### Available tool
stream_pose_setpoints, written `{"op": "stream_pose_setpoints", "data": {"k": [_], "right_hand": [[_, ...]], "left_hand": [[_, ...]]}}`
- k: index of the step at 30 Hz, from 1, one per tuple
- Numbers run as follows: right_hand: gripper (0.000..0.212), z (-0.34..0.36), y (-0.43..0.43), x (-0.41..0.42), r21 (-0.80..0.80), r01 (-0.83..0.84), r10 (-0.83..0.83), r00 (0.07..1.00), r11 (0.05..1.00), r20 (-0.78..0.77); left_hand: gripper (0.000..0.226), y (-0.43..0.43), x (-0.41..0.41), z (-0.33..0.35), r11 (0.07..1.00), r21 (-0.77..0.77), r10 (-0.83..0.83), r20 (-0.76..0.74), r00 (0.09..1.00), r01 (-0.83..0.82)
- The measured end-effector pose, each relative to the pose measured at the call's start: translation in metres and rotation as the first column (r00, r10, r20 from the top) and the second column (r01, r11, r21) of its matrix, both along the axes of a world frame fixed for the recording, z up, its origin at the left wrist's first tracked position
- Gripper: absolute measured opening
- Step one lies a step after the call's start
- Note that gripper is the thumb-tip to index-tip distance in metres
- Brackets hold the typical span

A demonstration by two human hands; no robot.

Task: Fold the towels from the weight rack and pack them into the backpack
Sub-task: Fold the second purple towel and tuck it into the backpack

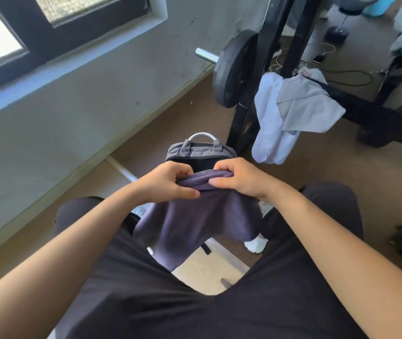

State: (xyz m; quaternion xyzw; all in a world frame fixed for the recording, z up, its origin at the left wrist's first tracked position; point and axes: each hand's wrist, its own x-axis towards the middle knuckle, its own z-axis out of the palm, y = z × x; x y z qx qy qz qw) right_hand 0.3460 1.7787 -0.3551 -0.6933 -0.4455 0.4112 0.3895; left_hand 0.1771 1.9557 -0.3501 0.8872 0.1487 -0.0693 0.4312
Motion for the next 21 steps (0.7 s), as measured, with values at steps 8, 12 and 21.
{"op": "stream_pose_setpoints", "data": {"k": [8,12,21], "right_hand": [[0.016,-0.05,-0.011,0.023,-0.103,0.477,-0.483,0.817,0.873,-0.315],[0.008,-0.059,-0.009,0.038,-0.145,0.454,-0.476,0.812,0.879,-0.339],[0.006,-0.073,-0.011,0.066,-0.064,0.613,-0.574,0.767,0.787,0.287]], "left_hand": [[0.043,0.044,-0.025,-0.104,0.924,0.018,0.38,-0.137,0.915,-0.381],[0.029,0.052,-0.025,-0.129,0.866,0.174,0.496,-0.181,0.849,-0.469],[0.008,0.071,-0.03,-0.124,0.565,0.279,0.821,-0.091,0.564,-0.777]]}}
